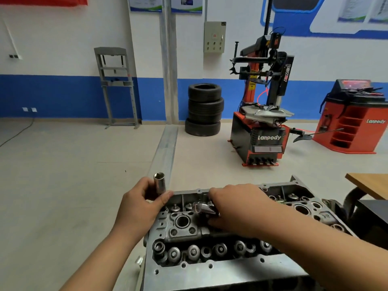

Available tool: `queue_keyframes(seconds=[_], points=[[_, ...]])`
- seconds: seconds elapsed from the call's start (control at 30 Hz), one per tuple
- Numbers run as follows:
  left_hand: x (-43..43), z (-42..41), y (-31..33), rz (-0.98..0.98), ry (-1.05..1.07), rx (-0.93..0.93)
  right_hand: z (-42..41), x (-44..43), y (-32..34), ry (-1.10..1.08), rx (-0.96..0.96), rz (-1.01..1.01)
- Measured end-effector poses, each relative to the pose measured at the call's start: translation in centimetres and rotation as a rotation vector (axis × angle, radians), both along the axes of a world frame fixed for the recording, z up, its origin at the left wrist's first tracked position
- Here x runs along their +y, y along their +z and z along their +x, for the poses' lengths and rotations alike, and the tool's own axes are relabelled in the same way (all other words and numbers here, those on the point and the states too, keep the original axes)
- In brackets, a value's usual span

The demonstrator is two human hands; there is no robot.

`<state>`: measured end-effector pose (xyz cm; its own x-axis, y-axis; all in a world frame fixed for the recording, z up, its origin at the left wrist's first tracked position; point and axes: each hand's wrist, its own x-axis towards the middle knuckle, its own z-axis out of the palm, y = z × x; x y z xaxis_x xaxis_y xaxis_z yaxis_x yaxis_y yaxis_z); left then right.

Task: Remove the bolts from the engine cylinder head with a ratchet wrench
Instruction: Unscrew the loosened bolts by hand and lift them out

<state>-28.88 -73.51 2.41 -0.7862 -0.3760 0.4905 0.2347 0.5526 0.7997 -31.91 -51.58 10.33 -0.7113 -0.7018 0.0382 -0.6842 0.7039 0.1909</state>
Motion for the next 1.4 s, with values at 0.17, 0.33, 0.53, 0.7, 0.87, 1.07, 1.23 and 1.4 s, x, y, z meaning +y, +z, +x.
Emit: queue_keyframes(seconds=[0.17,0.33,0.53,0.7,0.87,1.07,1.23,1.4], points=[[-0.5,-0.3,0.3,0.023,-0.061,-0.097,0.5,-0.1,1.0,0.065,-0.011,-0.014],[-0.3,-0.7,0.5,-0.073,-0.065,-0.223,-0.2,-6.4,4.1,0.108,0.034,-0.354],[-0.3,-0.3,0.5,-0.131,-0.018,-0.284,-0.5,-10.8,3.5,0.13,0.166,-0.295],[-0.6,0.0,1.0,-0.048,-0.104,-0.335,-1.1,-10.9,4.1,0.1,0.099,-0.193],[-1.1,0.8,1.5,0.009,-0.205,-0.362,-0.8,-10.7,5.3,0.246,-0.016,-0.044],[-1.4,0.8,1.2,0.018,-0.137,-0.309,-0.6,-10.7,5.3,0.29,-0.11,-0.097],[-0.9,0.0,0.7,0.017,0.019,-0.253,-1.1,-11.4,5.0,0.118,0.057,-0.151],[-0.5,-0.1,0.4,-0.009,0.02,-0.235,-1.0,-11.5,4.9,0.132,0.055,-0.104]])
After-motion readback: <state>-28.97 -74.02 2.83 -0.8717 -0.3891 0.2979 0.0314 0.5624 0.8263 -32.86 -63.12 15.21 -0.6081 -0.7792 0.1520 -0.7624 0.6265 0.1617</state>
